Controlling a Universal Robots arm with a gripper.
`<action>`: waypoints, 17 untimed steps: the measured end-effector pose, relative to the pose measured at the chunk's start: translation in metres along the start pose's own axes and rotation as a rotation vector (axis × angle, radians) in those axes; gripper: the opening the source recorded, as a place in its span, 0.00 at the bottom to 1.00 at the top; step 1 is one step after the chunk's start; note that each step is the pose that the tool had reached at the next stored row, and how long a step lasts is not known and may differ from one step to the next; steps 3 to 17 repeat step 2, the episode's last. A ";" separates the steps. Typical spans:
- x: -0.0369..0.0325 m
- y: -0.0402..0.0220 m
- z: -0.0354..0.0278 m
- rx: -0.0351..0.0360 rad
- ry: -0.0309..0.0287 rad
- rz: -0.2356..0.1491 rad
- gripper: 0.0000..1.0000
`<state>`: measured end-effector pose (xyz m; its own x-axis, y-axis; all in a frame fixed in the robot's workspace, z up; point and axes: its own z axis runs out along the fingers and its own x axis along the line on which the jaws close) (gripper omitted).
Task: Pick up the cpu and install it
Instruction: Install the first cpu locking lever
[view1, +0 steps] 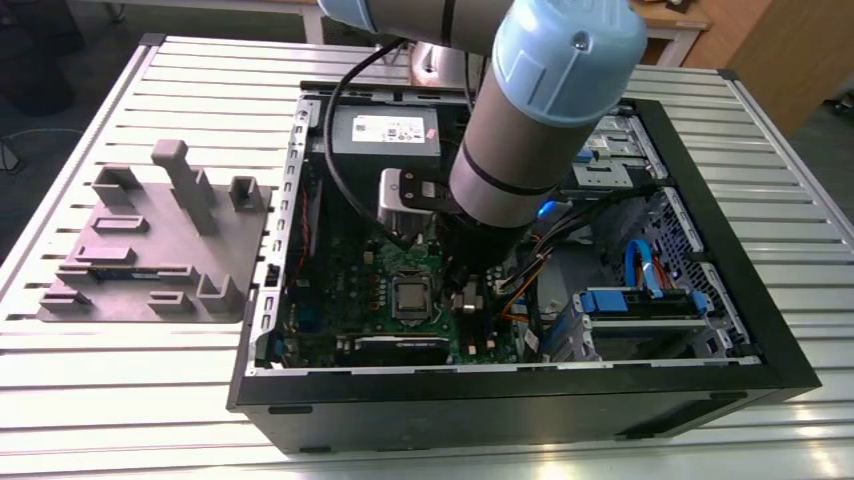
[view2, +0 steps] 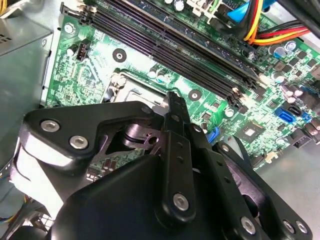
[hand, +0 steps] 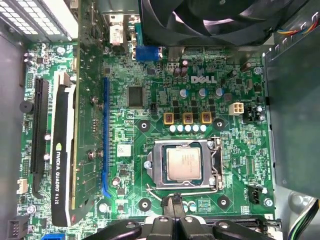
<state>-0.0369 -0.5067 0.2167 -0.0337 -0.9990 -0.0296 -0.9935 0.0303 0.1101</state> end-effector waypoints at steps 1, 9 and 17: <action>0.0000 0.0000 0.0000 0.0000 -0.0001 0.000 0.10; 0.0000 0.0000 0.0000 0.0000 -0.0001 0.000 0.10; 0.0000 0.0000 0.0000 0.0000 -0.0001 0.000 0.10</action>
